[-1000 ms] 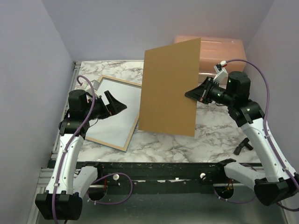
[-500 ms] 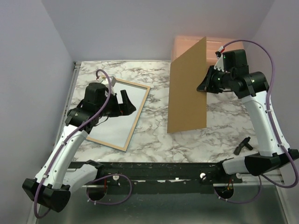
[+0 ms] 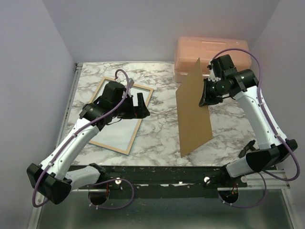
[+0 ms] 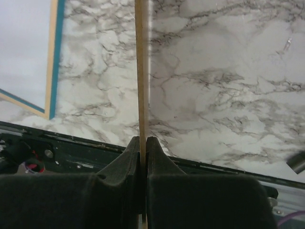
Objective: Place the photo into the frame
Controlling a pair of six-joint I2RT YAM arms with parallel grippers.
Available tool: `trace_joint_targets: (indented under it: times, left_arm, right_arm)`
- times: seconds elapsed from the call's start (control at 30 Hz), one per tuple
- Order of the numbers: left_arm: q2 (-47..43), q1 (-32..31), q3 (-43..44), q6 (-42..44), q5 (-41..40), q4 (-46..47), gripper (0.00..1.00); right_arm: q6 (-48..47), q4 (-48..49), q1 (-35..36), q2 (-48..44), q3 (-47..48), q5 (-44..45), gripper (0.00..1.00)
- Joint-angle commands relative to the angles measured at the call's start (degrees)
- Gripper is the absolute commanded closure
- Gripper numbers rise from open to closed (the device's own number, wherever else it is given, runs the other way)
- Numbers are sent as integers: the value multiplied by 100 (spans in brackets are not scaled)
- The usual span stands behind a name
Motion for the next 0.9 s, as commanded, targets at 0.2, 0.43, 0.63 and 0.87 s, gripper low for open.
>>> trace_joint_targets:
  times: [0.2, 0.43, 0.63, 0.87]
  left_arm:
    - [261, -386, 325, -419, 217, 614, 2]
    - [233, -397, 182, -577, 418, 836, 2]
    - [132, -397, 68, -596, 499, 937, 1]
    - [48, -388, -133, -840, 1093, 1533, 2]
  right_arm:
    - [217, -69, 606, 119, -27, 1284, 99]
    - [361, 20, 1130, 446, -183, 1477, 76]
    - [418, 299, 1297, 367, -45, 1239, 60]
    - [525, 641, 1517, 231, -26, 723, 46]
